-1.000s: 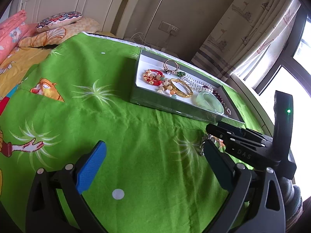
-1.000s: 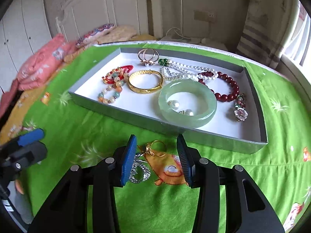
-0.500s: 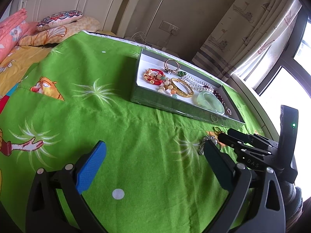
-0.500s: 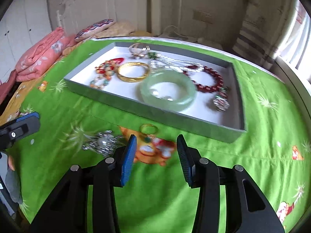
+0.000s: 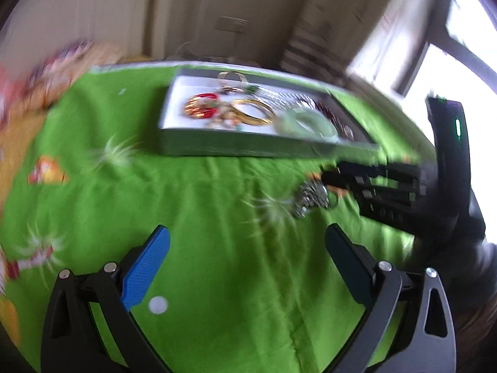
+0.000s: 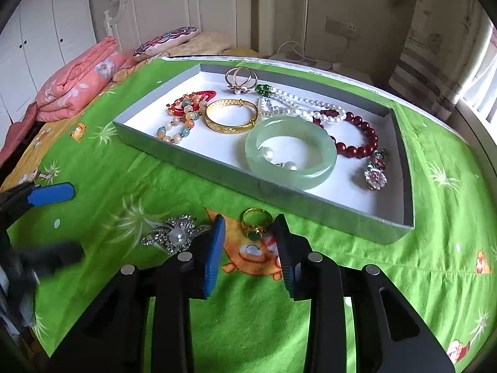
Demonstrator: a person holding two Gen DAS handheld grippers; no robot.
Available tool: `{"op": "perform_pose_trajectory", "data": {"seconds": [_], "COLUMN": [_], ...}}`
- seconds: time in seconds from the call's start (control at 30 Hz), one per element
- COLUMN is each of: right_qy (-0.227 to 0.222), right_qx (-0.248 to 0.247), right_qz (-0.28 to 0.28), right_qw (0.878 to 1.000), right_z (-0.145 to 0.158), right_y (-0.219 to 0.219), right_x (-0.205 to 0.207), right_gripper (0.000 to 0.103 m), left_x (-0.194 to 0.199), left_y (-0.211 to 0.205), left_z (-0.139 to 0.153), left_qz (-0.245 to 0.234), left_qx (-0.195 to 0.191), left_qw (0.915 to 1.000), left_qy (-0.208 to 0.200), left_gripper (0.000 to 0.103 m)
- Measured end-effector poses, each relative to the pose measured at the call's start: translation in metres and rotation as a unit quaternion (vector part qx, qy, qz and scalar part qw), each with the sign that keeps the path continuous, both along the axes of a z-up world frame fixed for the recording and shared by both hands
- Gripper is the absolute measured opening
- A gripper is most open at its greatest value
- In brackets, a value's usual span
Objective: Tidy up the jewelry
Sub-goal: 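Grasp the gold ring with the green stone with the right tool, then grasp the silver pearl brooch with the left tool while the right tool holds the ring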
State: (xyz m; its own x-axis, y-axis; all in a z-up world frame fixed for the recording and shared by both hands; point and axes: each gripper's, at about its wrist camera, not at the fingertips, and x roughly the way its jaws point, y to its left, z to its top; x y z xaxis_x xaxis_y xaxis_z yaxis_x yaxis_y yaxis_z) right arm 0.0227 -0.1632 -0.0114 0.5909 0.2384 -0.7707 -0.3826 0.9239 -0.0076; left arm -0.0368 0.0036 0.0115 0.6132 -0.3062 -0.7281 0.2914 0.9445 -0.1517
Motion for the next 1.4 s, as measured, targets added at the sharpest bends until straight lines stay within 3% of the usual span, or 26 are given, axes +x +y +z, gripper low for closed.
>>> {"op": "perform_pose_trajectory", "data": {"seconds": [0.07, 0.13, 0.27, 0.33, 0.37, 0.67, 0.8, 1.07, 1.4], "right_qy": [-0.003, -0.004, 0.001, -0.006, -0.008, -0.019, -0.028, -0.035, -0.05], "right_qx": [-0.006, -0.004, 0.023, 0.03, 0.035, 0.074, 0.085, 0.095, 0.088], "right_qz": [0.001, -0.002, -0.009, -0.014, -0.017, -0.03, -0.033, -0.03, -0.018], "right_qw": [1.0, 1.0, 1.0, 0.999, 0.999, 0.997, 0.995, 0.994, 0.995], "right_z": [0.0, 0.0, 0.001, 0.004, 0.005, 0.014, 0.02, 0.024, 0.039], "right_y": [0.002, 0.0, -0.012, -0.018, -0.022, -0.055, -0.064, -0.069, -0.059], "right_x": [-0.001, -0.002, -0.002, -0.006, -0.007, -0.023, -0.029, -0.035, -0.029], "right_gripper": [0.029, 0.018, 0.018, 0.018, 0.018, 0.018, 0.018, 0.018, 0.018], "left_x": [0.0, 0.001, 0.014, 0.024, 0.027, 0.037, 0.032, 0.027, 0.032], "left_y": [-0.017, -0.035, -0.051, -0.057, -0.06, -0.095, -0.093, -0.081, -0.071], "left_z": [-0.001, -0.004, -0.008, -0.011, -0.012, -0.013, -0.011, -0.007, 0.022], "left_qz": [-0.028, -0.058, -0.077, -0.086, -0.089, -0.13, -0.14, -0.116, -0.102], "left_qx": [0.029, 0.054, 0.06, 0.061, 0.064, 0.103, 0.097, 0.089, 0.094], "left_qw": [0.9992, 0.9969, 0.9952, 0.9942, 0.9937, 0.9861, 0.9853, 0.989, 0.9893], "left_qy": [-0.001, -0.001, 0.009, 0.02, 0.022, 0.005, -0.005, -0.018, -0.046], "left_gripper": [0.099, 0.098, 0.096, 0.084, 0.083, 0.072, 0.044, 0.044, 0.044]}}
